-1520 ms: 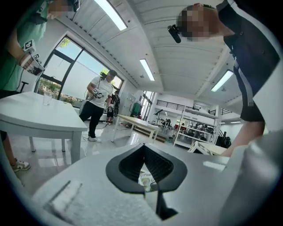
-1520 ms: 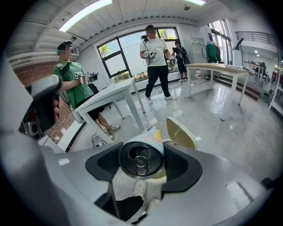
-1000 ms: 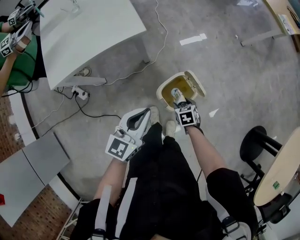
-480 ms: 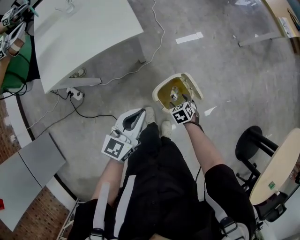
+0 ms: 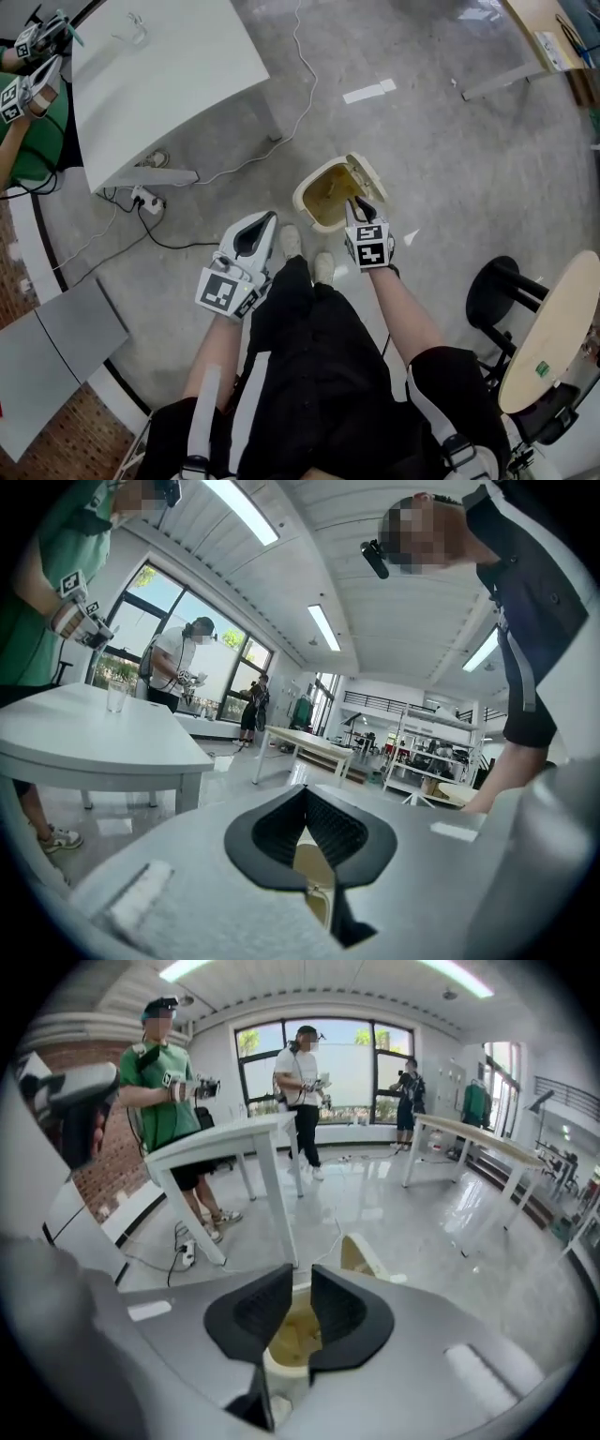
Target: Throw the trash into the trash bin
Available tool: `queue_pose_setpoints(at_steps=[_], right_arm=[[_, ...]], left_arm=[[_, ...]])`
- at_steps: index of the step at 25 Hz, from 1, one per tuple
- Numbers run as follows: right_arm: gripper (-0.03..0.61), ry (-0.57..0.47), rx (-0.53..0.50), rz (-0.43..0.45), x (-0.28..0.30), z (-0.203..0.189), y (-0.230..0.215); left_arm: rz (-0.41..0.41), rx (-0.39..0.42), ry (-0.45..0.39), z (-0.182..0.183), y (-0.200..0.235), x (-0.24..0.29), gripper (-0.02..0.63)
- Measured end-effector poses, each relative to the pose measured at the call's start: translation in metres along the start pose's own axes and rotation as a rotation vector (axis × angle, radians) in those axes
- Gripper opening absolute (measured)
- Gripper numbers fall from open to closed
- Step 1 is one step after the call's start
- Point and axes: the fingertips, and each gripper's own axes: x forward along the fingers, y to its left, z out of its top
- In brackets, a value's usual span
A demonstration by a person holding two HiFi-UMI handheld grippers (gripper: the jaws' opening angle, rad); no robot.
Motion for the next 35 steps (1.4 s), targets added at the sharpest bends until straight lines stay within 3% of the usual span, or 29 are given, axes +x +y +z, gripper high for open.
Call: queue_pose_setpoints(at_steps=[5,9,14,18,24,29,35], right_arm=[[0.018,-0.228,0.052,-0.009,-0.074,0.052,-0.011],[0.006,-0.434,0.068,0.015,-0.129,0.112,-0.024],[0.006,-0.587,0.098,0.067,-0.196,0.136,-0.028],[0.006,-0.649,0.11,0.145,-0.234,0.139,-0.019],[0.006,-0.714,0.096,0.192,-0.279,0.139,-0.012],[0.006,-0.754,0.078,0.186,-0.295,0.143,-0.001],[0.006,-0.801,0.027,0.196,-0.3,0.161,0.048]], left_arm=[[0.054,0.01,-0.053,0.024,-0.02,-0.005,0.005],[0.099,0.013,-0.162,0.059,-0.028,-0.008,0.003],[0.135,0.025,-0.239,0.083,-0.058,-0.036,0.003],[0.166,0.032,-0.277,0.089,-0.073,-0.06,0.005],[0.2,0.012,-0.306,0.083,-0.076,-0.086,0.004],[0.214,-0.001,-0.343,0.089,-0.073,-0.112,0.004],[0.246,0.037,-0.396,0.12,-0.058,-0.161,0.003]])
